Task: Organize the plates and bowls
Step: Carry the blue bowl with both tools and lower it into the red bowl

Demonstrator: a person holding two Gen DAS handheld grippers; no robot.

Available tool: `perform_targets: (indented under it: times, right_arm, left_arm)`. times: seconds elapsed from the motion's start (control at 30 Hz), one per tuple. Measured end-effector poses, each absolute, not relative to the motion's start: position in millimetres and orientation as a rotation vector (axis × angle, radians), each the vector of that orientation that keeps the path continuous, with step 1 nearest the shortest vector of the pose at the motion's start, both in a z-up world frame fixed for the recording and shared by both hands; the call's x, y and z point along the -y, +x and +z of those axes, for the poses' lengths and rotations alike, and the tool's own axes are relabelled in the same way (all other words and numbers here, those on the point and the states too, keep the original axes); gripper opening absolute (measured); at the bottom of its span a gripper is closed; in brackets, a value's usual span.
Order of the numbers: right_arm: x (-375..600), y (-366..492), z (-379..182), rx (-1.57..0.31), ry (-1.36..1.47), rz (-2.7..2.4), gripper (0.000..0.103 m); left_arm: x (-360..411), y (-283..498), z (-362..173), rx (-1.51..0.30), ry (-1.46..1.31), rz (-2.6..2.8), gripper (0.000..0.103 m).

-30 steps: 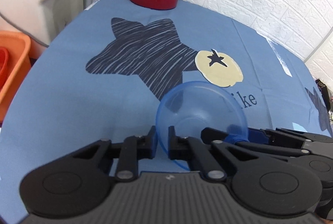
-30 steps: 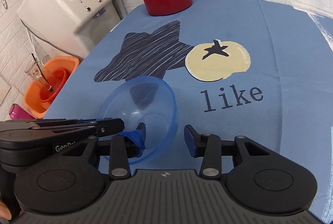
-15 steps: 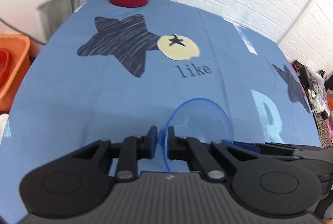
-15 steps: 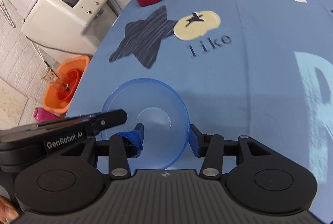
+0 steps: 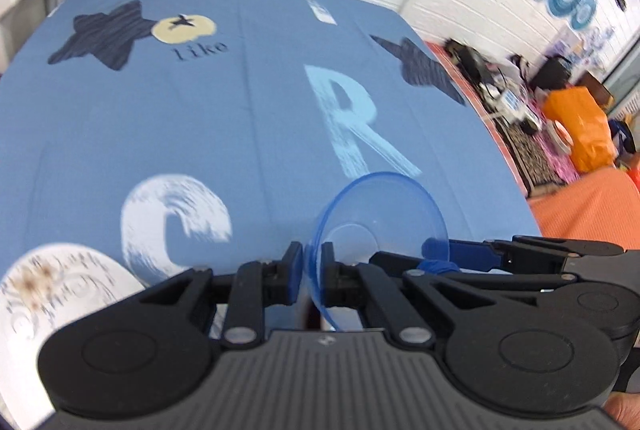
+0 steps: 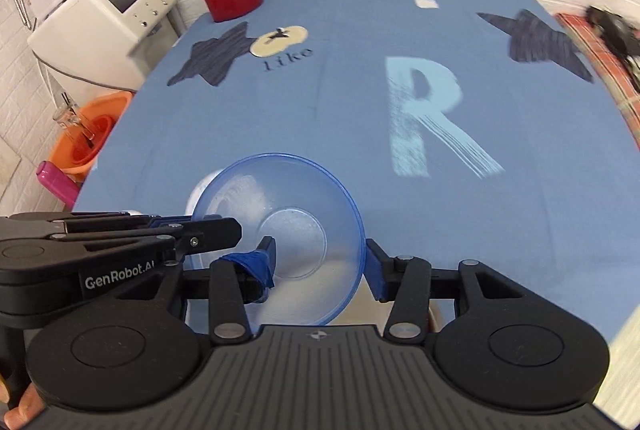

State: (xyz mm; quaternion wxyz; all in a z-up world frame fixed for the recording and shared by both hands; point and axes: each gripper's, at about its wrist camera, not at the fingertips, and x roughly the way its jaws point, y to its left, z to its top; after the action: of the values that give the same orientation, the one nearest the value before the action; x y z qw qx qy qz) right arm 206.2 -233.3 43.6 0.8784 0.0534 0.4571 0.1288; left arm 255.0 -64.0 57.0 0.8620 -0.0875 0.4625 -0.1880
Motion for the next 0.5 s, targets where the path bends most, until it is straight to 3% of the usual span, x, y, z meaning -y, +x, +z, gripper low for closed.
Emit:
perform_targets:
  times: [0.3, 0.37, 0.4, 0.43, 0.5]
  right_arm:
    - [251.8, 178.3, 18.5, -0.958, 0.093, 0.217, 0.032]
    - [255.1, 175.5, 18.1, -0.943, 0.083, 0.201, 0.032]
    - [257.3, 174.6, 19.7, -0.931, 0.078, 0.194, 0.032]
    - [261.5, 170.9, 22.2, -0.917, 0.078, 0.189, 0.032]
    - [268.9, 168.3, 27.2, -0.889, 0.1, 0.185, 0.032]
  left_arm:
    - [91.0, 227.6, 33.9, -0.99, -0.117, -0.394, 0.001]
    - [87.6, 229.4, 34.4, -0.986, -0.121, -0.382, 0.017]
    - [84.8, 229.0, 36.9, -0.97, -0.122, -0.373, 0.034]
    - [80.6, 228.1, 41.0, -0.947, -0.126, -0.367, 0.041]
    - [73.6, 224.9, 51.0, -0.904, -0.127, -0.367, 0.041]
